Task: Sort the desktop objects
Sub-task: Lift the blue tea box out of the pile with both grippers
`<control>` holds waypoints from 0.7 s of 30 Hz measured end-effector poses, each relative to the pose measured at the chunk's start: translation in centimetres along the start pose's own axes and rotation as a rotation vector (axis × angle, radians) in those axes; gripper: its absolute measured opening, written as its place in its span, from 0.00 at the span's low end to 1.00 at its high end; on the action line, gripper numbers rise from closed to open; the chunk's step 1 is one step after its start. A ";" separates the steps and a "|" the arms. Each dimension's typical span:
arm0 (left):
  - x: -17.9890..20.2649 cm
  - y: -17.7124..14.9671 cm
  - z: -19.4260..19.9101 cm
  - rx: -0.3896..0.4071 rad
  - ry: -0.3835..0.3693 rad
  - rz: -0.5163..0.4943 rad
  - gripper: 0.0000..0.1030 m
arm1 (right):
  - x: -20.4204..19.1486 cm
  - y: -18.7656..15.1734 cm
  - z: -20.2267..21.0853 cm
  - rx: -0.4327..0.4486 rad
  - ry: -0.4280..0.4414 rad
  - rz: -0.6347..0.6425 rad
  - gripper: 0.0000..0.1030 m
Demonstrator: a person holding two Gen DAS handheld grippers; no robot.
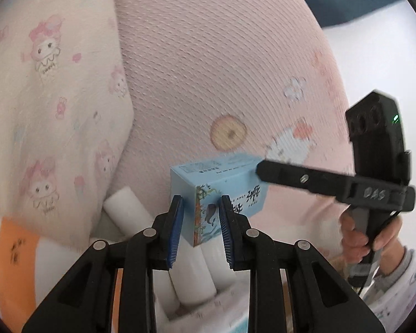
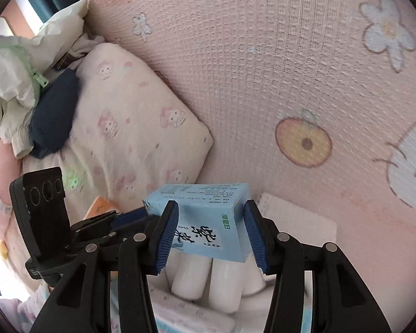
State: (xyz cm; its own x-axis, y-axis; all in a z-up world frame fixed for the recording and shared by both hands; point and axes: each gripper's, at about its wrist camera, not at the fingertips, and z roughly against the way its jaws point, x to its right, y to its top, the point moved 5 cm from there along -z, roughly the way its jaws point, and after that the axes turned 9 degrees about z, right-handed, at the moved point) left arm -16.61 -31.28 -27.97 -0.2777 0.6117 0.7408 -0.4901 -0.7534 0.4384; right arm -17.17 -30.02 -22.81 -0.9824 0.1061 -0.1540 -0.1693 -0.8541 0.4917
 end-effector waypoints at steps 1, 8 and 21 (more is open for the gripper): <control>0.6 -0.1 0.4 -0.001 0.009 -0.010 0.27 | -0.8 -0.3 0.7 0.010 0.001 0.013 0.45; 5.6 -1.3 4.7 0.029 0.032 -0.101 0.27 | -3.3 -0.8 6.4 0.073 -0.014 0.047 0.44; 9.3 -5.8 6.0 -0.068 0.162 -0.203 0.27 | -4.2 -8.1 11.4 0.233 0.115 -0.167 0.44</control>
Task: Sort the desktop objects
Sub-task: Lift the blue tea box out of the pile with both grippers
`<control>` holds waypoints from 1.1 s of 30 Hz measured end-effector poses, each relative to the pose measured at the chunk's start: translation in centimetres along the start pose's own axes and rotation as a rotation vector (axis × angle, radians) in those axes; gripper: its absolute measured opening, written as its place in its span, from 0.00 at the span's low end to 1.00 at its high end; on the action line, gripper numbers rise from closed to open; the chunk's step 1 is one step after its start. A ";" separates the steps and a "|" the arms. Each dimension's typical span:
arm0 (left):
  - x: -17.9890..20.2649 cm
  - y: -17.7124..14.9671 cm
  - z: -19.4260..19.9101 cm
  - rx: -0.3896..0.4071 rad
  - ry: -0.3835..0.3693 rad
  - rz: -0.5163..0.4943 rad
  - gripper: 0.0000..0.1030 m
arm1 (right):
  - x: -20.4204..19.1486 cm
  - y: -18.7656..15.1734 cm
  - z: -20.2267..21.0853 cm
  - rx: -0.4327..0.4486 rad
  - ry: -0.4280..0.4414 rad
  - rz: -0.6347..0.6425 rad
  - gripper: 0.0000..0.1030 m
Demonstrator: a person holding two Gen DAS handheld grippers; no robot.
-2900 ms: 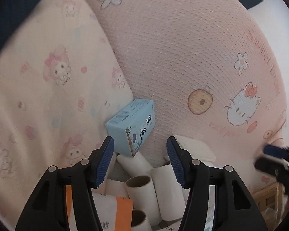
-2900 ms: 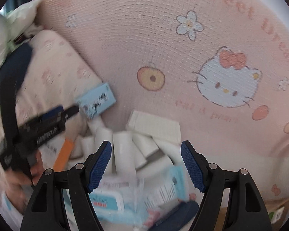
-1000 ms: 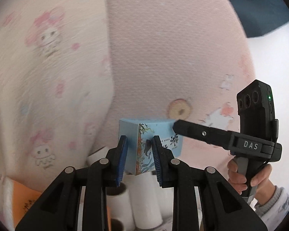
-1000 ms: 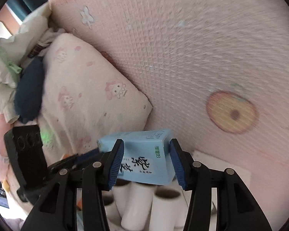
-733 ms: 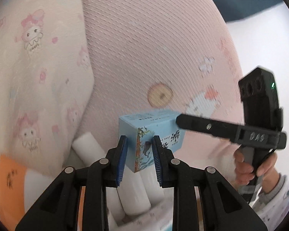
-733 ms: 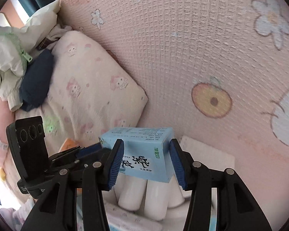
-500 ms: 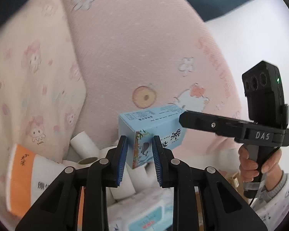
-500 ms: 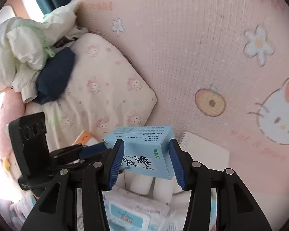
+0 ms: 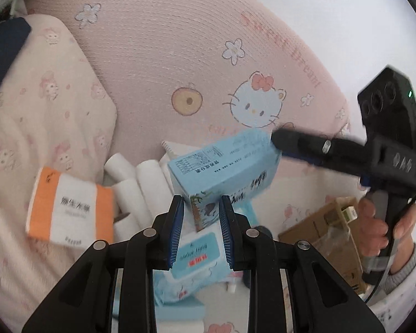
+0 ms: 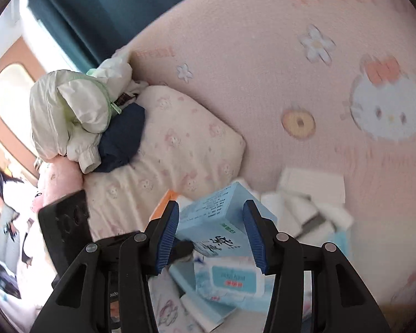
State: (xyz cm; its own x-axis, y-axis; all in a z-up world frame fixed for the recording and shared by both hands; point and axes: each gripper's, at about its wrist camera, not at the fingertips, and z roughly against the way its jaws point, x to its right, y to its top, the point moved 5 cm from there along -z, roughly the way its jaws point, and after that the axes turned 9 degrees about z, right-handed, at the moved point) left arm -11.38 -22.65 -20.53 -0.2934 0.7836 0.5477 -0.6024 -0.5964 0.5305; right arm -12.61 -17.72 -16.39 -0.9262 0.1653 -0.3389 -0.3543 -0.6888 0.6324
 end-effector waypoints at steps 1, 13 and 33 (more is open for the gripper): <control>0.1 -0.2 0.3 0.003 0.004 0.003 0.27 | 0.2 -1.2 -0.2 -0.015 -0.005 -0.024 0.44; -3.7 -4.1 -4.4 -0.105 0.076 0.062 0.29 | 4.2 -10.6 -5.6 -0.111 -0.011 -0.205 0.44; -7.6 -4.8 -3.8 -0.066 -0.127 0.275 0.40 | 0.4 -14.3 -5.5 -0.162 -0.376 0.350 0.54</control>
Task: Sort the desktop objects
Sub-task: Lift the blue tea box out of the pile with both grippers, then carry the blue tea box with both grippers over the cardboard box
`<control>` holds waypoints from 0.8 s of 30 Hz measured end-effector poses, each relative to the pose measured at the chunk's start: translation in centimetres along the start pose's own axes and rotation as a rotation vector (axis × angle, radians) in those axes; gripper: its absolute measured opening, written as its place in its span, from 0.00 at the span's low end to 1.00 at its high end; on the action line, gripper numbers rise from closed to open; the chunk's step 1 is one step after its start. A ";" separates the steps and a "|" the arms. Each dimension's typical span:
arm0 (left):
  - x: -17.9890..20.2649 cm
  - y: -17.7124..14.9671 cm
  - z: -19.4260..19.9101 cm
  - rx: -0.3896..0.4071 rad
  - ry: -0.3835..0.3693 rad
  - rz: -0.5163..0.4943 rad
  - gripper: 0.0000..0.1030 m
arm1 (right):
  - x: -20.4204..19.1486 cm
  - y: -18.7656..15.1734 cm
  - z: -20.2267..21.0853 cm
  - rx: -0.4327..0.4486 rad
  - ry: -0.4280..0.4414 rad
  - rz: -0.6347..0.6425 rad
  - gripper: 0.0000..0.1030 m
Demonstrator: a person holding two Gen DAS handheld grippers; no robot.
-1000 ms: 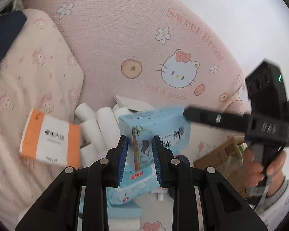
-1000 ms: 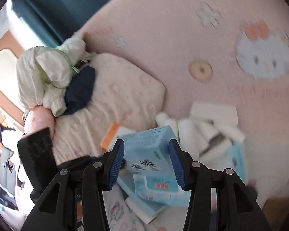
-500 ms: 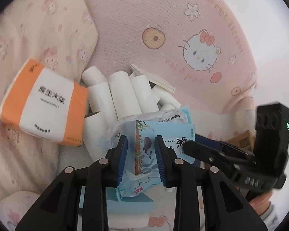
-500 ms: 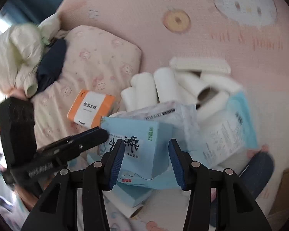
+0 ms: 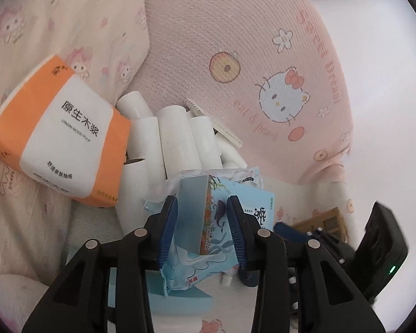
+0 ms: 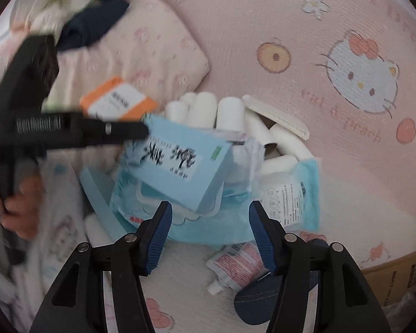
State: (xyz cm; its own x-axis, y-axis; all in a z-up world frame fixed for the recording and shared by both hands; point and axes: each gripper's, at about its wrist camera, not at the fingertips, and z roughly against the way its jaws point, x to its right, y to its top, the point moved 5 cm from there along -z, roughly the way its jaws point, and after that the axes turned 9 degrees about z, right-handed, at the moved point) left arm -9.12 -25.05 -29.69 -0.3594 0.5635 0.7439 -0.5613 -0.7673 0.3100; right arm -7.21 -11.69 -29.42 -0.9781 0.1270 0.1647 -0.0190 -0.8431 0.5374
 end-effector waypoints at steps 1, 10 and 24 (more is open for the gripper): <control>-0.1 0.0 0.0 0.000 -0.005 0.003 0.40 | -0.4 0.0 -0.2 0.006 -0.012 0.024 0.54; 0.4 -0.2 -0.5 -0.033 -0.039 -0.009 0.39 | -2.3 1.0 -1.9 0.035 -0.049 0.128 0.53; 0.8 -0.9 -0.9 -0.097 -0.038 -0.025 0.41 | -2.9 0.4 -2.3 0.004 -0.103 0.159 0.53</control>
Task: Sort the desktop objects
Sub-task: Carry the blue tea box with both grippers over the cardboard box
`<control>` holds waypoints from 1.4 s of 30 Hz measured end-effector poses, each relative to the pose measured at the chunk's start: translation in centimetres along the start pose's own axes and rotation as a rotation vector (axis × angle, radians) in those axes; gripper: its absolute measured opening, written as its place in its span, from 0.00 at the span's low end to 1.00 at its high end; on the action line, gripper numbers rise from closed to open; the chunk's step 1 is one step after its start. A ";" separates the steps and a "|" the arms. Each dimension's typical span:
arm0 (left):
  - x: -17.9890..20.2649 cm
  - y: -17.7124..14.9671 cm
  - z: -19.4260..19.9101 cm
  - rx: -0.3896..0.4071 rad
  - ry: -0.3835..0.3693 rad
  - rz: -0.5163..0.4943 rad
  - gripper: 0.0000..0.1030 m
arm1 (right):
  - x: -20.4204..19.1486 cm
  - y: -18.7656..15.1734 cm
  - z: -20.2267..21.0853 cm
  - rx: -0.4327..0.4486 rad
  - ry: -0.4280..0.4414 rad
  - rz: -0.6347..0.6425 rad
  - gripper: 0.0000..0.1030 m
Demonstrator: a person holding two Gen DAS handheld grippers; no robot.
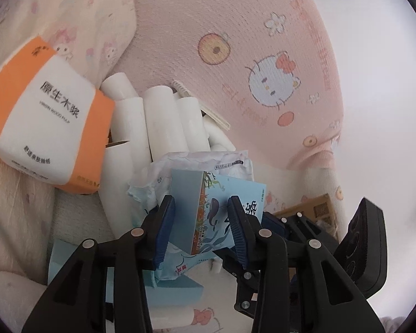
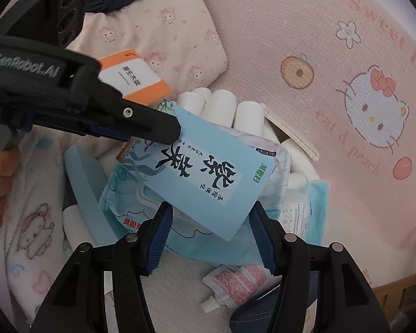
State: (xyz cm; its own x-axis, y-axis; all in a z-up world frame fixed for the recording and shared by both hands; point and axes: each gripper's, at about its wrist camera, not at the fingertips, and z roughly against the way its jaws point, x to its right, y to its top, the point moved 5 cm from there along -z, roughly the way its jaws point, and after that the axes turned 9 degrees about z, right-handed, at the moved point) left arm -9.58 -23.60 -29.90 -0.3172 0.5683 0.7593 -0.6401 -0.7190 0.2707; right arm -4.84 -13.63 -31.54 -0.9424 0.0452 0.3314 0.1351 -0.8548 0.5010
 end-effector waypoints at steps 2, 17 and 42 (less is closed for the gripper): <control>0.6 -0.3 0.1 -0.006 0.027 -0.023 0.41 | -0.2 0.0 0.2 -0.015 -0.005 -0.003 0.53; 13.3 -3.9 5.7 0.046 0.052 -0.384 0.41 | 2.1 -0.5 9.9 0.053 -0.156 -0.075 0.53; 35.4 -13.8 0.6 -0.116 -0.155 -0.788 0.41 | 13.3 -12.5 26.0 0.078 -0.441 -0.475 0.52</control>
State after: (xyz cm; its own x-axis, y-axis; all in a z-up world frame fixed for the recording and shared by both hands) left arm -11.60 6.16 -6.45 0.3524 0.8223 0.4468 -0.7060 -0.0798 0.7037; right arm -11.11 11.16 -12.60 -0.6933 0.6311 0.3480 -0.2283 -0.6503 0.7246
